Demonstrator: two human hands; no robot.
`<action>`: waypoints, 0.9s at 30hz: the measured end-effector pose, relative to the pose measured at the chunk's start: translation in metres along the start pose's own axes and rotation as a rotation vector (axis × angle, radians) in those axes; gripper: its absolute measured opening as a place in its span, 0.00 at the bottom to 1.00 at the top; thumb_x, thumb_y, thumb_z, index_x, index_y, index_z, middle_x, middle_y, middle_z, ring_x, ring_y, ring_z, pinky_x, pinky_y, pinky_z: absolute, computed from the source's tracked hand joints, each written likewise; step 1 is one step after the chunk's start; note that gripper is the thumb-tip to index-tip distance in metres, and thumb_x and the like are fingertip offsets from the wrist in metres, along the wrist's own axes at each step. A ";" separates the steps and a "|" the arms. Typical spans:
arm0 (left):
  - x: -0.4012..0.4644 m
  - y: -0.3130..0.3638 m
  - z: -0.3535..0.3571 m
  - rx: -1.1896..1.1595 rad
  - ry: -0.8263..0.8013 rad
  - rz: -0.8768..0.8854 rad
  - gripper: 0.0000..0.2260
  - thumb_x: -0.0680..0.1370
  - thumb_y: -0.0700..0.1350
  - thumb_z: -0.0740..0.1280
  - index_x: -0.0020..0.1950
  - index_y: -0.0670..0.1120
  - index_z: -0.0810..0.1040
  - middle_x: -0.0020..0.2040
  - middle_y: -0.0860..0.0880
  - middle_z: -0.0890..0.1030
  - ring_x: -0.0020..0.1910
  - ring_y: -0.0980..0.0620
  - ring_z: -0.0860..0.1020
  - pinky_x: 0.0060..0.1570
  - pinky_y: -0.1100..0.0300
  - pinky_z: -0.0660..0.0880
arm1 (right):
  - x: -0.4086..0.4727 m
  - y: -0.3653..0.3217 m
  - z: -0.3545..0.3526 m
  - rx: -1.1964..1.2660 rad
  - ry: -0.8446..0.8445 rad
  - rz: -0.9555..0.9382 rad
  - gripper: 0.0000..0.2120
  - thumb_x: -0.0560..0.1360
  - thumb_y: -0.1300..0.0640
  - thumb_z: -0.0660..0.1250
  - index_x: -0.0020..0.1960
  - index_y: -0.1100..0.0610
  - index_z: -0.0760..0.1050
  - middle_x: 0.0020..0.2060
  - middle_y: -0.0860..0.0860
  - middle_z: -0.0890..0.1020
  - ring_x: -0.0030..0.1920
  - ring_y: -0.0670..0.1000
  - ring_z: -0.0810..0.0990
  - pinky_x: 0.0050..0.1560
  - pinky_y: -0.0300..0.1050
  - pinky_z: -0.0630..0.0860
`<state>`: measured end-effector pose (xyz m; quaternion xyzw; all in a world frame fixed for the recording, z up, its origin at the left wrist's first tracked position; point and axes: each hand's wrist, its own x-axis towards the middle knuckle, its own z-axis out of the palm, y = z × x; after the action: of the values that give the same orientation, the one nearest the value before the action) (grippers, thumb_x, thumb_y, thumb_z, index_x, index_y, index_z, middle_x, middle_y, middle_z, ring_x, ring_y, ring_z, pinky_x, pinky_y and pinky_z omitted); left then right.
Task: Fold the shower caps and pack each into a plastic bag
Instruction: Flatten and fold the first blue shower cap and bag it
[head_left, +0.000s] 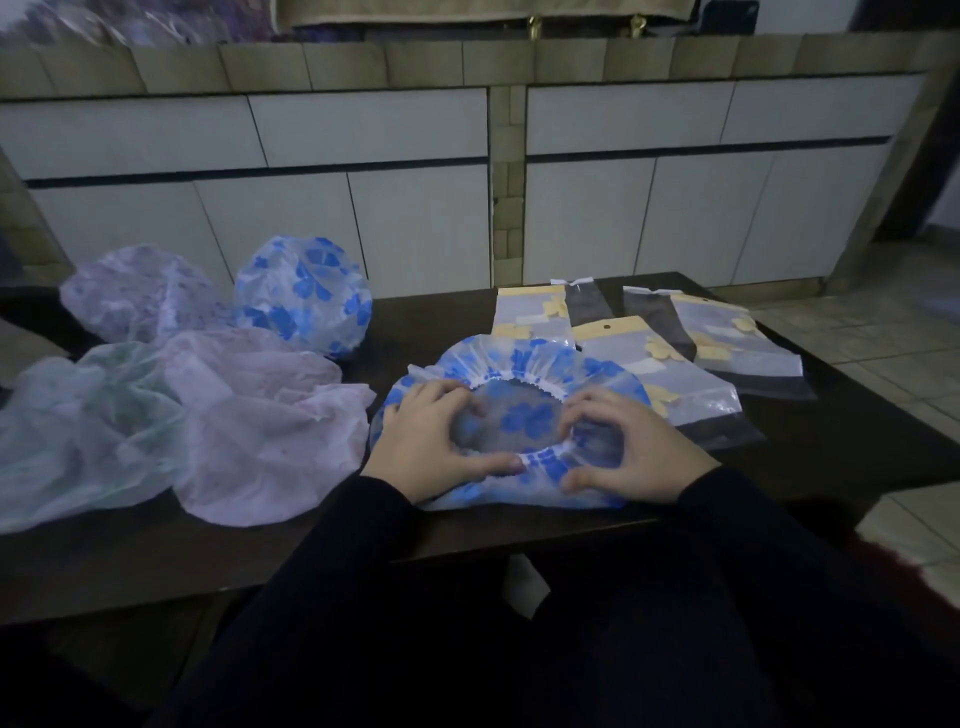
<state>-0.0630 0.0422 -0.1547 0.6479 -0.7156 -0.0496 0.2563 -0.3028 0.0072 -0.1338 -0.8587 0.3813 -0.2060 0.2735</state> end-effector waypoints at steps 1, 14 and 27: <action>0.002 -0.002 0.001 -0.022 -0.020 -0.018 0.26 0.57 0.78 0.65 0.43 0.61 0.73 0.55 0.61 0.73 0.58 0.58 0.69 0.62 0.50 0.66 | -0.003 0.002 -0.002 -0.005 -0.023 -0.006 0.21 0.57 0.34 0.74 0.44 0.43 0.77 0.49 0.40 0.76 0.54 0.38 0.74 0.59 0.47 0.73; -0.013 -0.003 -0.011 -0.300 -0.009 0.130 0.20 0.70 0.69 0.62 0.34 0.53 0.75 0.32 0.52 0.76 0.33 0.54 0.75 0.36 0.53 0.70 | 0.011 -0.001 -0.004 0.106 0.143 0.098 0.09 0.80 0.50 0.59 0.43 0.50 0.74 0.39 0.47 0.77 0.44 0.45 0.76 0.48 0.42 0.72; 0.036 0.017 -0.028 -0.333 0.104 -0.239 0.07 0.80 0.51 0.62 0.48 0.51 0.78 0.40 0.54 0.80 0.38 0.62 0.76 0.35 0.67 0.66 | 0.017 0.026 -0.021 0.092 0.313 0.073 0.08 0.76 0.55 0.67 0.55 0.50 0.76 0.49 0.48 0.81 0.51 0.46 0.78 0.57 0.50 0.76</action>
<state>-0.0670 0.0177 -0.1127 0.6786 -0.6012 -0.1637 0.3889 -0.3185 -0.0271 -0.1316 -0.7882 0.4405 -0.3443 0.2573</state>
